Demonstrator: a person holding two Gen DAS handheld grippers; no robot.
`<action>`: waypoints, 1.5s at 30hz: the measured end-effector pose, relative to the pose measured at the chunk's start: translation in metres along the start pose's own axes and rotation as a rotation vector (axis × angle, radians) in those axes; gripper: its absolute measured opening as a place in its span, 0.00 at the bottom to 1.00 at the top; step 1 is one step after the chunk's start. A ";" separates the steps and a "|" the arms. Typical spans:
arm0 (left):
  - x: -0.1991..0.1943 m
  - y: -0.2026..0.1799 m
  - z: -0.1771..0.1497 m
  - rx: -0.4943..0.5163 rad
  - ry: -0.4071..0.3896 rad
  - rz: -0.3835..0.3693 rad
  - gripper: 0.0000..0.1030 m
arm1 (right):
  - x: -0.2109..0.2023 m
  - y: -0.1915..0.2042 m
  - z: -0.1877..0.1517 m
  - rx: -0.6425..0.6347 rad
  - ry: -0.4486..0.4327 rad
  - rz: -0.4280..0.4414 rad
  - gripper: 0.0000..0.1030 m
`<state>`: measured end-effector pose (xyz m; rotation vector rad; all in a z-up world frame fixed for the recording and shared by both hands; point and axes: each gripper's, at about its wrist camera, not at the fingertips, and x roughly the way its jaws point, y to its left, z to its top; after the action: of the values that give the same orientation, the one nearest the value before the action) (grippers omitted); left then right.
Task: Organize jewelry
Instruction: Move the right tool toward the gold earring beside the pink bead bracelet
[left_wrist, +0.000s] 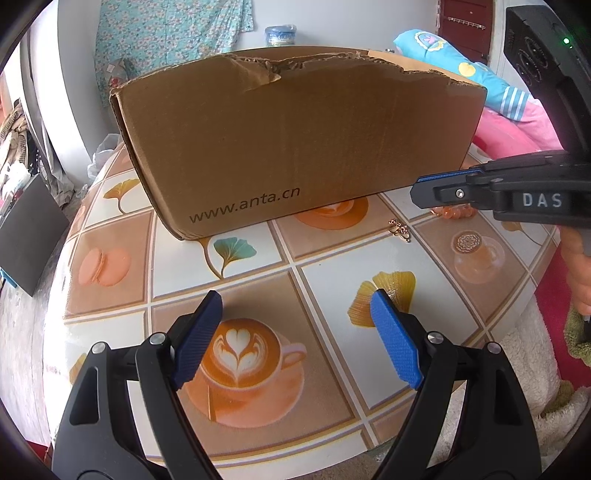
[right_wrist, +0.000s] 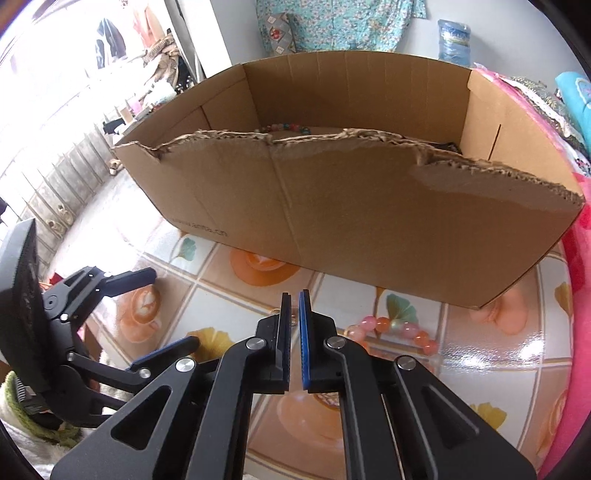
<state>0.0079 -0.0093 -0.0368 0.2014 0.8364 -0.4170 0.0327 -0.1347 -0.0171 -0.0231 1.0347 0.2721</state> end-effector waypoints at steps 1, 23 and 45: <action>0.000 0.000 0.000 0.000 0.000 0.001 0.77 | 0.003 0.000 0.000 0.001 0.010 -0.001 0.04; -0.001 0.001 -0.005 -0.009 -0.021 0.004 0.80 | 0.009 0.006 -0.007 0.047 0.049 0.101 0.05; 0.002 -0.013 0.008 -0.059 -0.093 -0.295 0.25 | 0.017 -0.029 -0.017 0.150 0.042 0.151 0.06</action>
<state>0.0090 -0.0240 -0.0326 0.0026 0.7872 -0.6722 0.0327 -0.1618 -0.0433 0.1862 1.0984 0.3313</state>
